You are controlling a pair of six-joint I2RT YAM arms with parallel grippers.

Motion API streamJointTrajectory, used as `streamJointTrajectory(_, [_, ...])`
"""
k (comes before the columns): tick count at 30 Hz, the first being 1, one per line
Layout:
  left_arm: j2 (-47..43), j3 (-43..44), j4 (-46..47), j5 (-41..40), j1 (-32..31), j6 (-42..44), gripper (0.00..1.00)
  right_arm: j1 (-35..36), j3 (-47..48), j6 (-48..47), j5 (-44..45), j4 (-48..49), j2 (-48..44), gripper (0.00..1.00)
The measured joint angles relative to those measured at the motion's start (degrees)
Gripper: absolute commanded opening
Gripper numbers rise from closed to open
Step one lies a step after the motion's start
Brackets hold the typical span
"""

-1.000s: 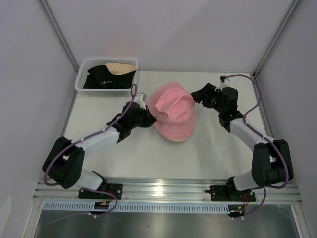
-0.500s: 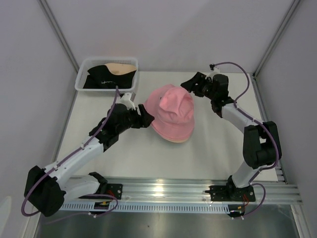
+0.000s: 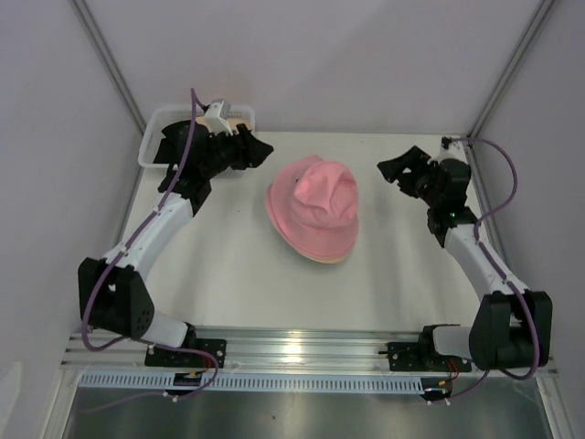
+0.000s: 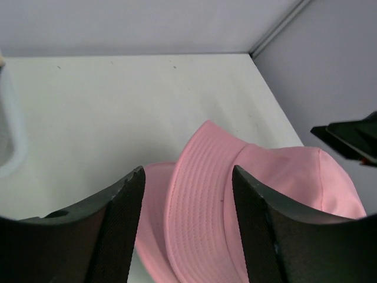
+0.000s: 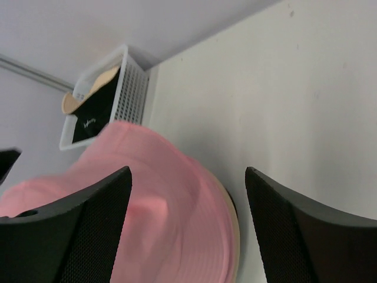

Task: Stack the hats

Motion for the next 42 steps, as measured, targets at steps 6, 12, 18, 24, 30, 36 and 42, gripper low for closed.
streamJointTrajectory(6, [12.6,3.0,1.9,7.6,1.2,-4.1,0.55,3.9,-16.2,8.3,0.8,5.7,-6.3,0.79])
streamJointTrajectory(12, [18.0,2.1,4.1,13.2,1.2,-8.4,0.55,7.8,-20.5,12.0,2.6,7.7,-6.1,0.79])
streamJointTrajectory(18, [18.0,-1.7,10.4,17.9,1.3,-11.3,0.51,9.1,-22.4,14.7,4.2,13.2,-4.6,0.79])
streamJointTrajectory(24, [17.9,-4.7,14.7,20.3,1.3,-14.5,0.09,9.3,-24.6,17.2,4.5,16.1,-2.7,0.79])
streamJointTrajectory(30, [16.4,-8.9,19.2,19.7,1.4,-16.9,0.01,9.4,-24.7,18.1,4.8,17.7,-2.5,0.79])
streamJointTrajectory(36, [13.0,-17.4,24.8,14.6,0.7,-20.9,0.01,10.0,-26.3,20.5,5.1,20.3,-2.5,0.79])
streamJointTrajectory(42, [6.4,-27.5,28.9,6.1,-3.3,-22.3,0.01,10.2,-27.5,20.9,6.1,21.2,-2.4,0.76])
